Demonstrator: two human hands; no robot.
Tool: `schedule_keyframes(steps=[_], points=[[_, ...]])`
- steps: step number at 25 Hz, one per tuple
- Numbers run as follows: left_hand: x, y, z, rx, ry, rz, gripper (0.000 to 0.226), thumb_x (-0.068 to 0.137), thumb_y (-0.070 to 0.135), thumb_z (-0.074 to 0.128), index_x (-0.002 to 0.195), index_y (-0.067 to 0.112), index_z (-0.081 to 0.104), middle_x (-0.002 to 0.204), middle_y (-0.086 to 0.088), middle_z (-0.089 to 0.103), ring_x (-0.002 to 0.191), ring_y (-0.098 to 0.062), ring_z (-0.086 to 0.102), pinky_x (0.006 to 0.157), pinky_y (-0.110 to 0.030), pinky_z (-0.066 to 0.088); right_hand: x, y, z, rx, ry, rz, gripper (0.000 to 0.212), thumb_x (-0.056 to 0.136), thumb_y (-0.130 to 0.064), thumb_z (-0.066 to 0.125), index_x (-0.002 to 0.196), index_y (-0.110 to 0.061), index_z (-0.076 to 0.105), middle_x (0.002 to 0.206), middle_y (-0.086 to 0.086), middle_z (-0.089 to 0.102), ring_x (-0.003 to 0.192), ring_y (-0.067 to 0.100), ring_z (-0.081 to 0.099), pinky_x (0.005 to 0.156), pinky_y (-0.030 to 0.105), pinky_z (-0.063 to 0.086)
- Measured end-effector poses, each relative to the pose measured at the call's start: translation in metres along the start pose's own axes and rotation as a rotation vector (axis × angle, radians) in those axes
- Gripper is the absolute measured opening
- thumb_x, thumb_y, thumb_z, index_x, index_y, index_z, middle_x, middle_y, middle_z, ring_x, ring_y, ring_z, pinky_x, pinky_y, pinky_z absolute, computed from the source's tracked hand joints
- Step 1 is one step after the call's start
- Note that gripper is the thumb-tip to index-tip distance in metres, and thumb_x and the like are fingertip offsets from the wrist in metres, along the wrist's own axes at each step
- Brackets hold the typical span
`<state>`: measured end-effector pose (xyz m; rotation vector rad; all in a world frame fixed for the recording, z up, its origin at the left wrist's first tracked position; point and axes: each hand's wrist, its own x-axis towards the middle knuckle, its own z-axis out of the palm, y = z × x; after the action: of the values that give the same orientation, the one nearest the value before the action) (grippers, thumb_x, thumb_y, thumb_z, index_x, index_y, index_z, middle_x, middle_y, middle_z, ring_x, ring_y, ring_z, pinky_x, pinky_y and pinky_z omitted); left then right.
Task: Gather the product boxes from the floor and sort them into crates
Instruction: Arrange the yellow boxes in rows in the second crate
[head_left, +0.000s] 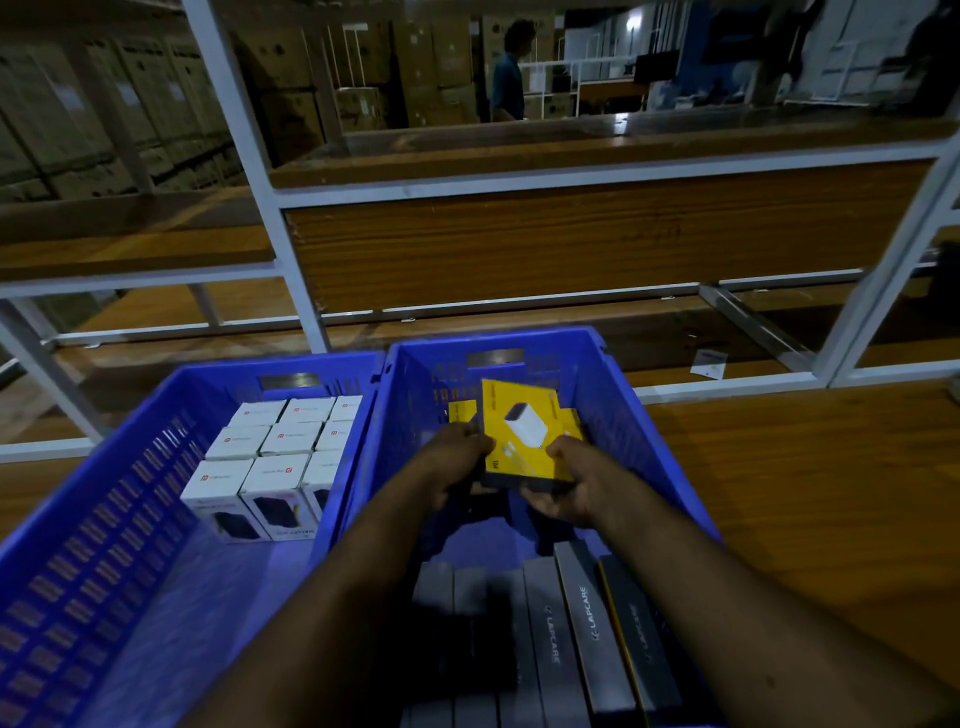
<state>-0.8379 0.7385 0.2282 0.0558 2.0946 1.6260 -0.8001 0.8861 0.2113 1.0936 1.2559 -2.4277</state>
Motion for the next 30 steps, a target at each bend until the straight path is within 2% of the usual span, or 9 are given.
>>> schedule_keyframes(steps=[5,8,11,15,19,22,24,26,30], points=[[0.000,-0.007,0.022,0.199,-0.114,-0.072,0.014,0.100,0.014,0.049,0.087,0.018,0.049,0.094,-0.014,0.056,0.083,-0.026,0.057,0.076,-0.045,0.057,0.017,0.004,-0.013,0.002,0.068,-0.174,0.025,0.102,-0.007,0.037,0.126,-0.010,0.041,0.140,0.019,0.043,0.077,0.022,0.052,0.063,0.033,0.052],[0.006,-0.012,0.024,0.286,-0.188,-0.075,0.012,0.099,0.021,0.052,0.102,0.009,0.054,0.096,-0.016,0.057,0.089,-0.028,0.057,0.078,-0.047,0.057,0.026,-0.001,-0.020,-0.014,0.111,-0.259,0.043,0.103,-0.008,0.035,0.145,-0.004,0.030,0.116,0.013,0.046,0.073,0.018,0.050,0.067,0.032,0.049],[0.012,-0.011,0.025,0.542,-0.176,0.010,0.022,0.099,0.026,0.054,0.110,0.007,0.055,0.107,-0.016,0.062,0.083,-0.024,0.055,0.069,-0.034,0.049,0.032,0.000,-0.018,-0.048,0.127,-0.274,0.043,0.103,-0.009,0.035,0.146,-0.001,0.030,0.087,0.004,0.044,0.071,0.017,0.049,0.074,0.035,0.048],[0.021,-0.015,0.026,0.674,-0.219,0.051,0.037,0.095,0.029,0.059,0.123,0.005,0.057,0.119,-0.014,0.064,0.103,-0.028,0.060,0.079,-0.031,0.042,0.048,0.002,-0.016,-0.039,0.155,-0.268,0.043,0.101,-0.009,0.040,0.143,-0.001,0.036,0.083,0.002,0.046,0.069,0.016,0.051,0.065,0.032,0.046],[0.022,-0.018,0.029,0.580,-0.287,0.069,0.030,0.092,0.025,0.064,0.119,0.011,0.064,0.116,-0.020,0.066,0.100,-0.023,0.063,0.077,-0.028,0.038,0.060,0.001,-0.015,-0.061,0.136,-0.262,0.041,0.101,-0.011,0.040,0.140,0.001,0.041,0.085,0.003,0.052,0.070,0.016,0.055,0.058,0.029,0.045],[0.029,-0.020,0.027,0.591,-0.228,0.051,0.022,0.092,0.032,0.066,0.095,0.011,0.059,0.090,-0.008,0.058,0.082,-0.022,0.053,0.073,-0.031,0.037,0.065,0.000,-0.015,0.006,0.168,-0.268,0.035,0.102,-0.011,0.038,0.136,-0.004,0.044,0.085,0.005,0.051,0.070,0.018,0.053,0.059,0.032,0.045],[0.033,-0.020,0.026,0.627,-0.184,0.032,0.041,0.093,0.037,0.065,0.121,0.008,0.056,0.115,-0.011,0.059,0.102,-0.027,0.057,0.081,-0.032,0.042,0.074,0.002,-0.013,0.107,0.231,-0.256,0.031,0.102,-0.016,0.044,0.130,-0.003,0.048,0.092,0.011,0.057,0.074,0.024,0.055,0.063,0.035,0.047],[0.036,-0.021,0.024,0.703,-0.098,0.000,0.072,0.093,0.040,0.063,0.147,0.002,0.034,0.146,-0.015,0.045,0.124,-0.030,0.052,0.089,-0.030,0.043,0.085,0.004,-0.012,0.160,0.279,-0.269,0.033,0.099,-0.020,0.050,0.129,-0.004,0.051,0.101,0.016,0.060,0.077,0.027,0.057,0.063,0.037,0.048],[0.047,-0.027,0.008,0.736,0.098,-0.102,0.083,0.093,0.039,0.064,0.150,-0.004,0.021,0.153,-0.022,0.033,0.133,-0.033,0.043,0.103,-0.036,0.043,0.076,0.007,-0.009,0.114,0.264,-0.239,0.033,0.100,-0.016,0.047,0.131,-0.004,0.051,0.111,0.017,0.060,0.071,0.019,0.050,0.059,0.030,0.043]])
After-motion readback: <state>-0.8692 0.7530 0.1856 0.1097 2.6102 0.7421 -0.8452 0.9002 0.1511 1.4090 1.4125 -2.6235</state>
